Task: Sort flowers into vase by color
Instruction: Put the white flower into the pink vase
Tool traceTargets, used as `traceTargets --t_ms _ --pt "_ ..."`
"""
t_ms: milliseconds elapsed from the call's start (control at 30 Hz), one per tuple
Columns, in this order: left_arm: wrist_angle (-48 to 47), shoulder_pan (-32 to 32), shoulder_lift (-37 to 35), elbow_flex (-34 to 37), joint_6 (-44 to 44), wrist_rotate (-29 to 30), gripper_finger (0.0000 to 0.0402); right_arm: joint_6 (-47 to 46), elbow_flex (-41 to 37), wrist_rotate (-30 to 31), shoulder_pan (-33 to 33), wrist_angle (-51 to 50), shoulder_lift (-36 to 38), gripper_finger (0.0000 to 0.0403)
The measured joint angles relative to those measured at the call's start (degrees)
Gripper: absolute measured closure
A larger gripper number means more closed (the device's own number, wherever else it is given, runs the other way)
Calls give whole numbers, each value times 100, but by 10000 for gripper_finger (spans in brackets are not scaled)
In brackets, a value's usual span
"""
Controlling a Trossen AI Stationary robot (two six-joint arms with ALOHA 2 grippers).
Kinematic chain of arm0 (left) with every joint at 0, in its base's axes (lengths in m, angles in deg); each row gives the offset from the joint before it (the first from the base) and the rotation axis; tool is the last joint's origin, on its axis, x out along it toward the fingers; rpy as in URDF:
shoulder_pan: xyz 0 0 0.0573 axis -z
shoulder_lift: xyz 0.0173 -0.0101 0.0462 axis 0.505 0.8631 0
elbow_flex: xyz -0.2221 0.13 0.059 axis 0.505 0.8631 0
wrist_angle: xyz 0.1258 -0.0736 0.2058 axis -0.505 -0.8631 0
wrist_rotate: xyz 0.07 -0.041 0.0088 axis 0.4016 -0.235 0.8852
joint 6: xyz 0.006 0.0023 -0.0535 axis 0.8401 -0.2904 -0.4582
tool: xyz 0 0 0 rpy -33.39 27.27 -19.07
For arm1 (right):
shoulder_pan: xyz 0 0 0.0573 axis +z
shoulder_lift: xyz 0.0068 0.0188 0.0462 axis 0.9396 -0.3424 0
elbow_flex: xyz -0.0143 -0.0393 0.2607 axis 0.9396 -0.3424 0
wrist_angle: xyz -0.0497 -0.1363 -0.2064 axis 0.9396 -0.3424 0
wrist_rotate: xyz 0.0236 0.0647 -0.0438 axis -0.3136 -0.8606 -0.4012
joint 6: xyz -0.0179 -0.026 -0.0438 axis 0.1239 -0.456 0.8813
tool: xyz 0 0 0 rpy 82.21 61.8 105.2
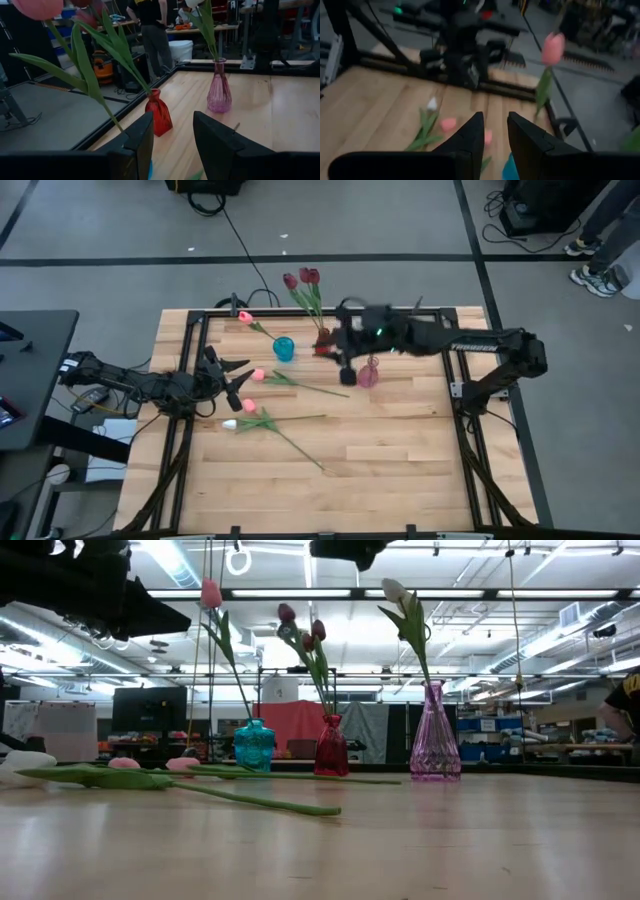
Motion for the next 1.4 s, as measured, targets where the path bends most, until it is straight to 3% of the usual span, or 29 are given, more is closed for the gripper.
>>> traceTargets --t_ms 267,600,1000,1200,1400 --pt "-79 2 80 0 -10 -207 257 -606 -15 1112 714 83 -735 306" --pt "-495 4 87 0 -647 -792 257 -1722 171 1112 994 144 -1831 306" --pt "-673 5 103 0 -1205 -2117 257 -2003 1346 1007 1569 -543 -3337 306" --pt "-672 7 103 0 -1231 -2173 257 -1828 1814 1019 1600 -593 -4038 306" --pt "-779 7 104 0 -1359 -2177 257 -1722 1826 1479 1553 -998 -4253 306"
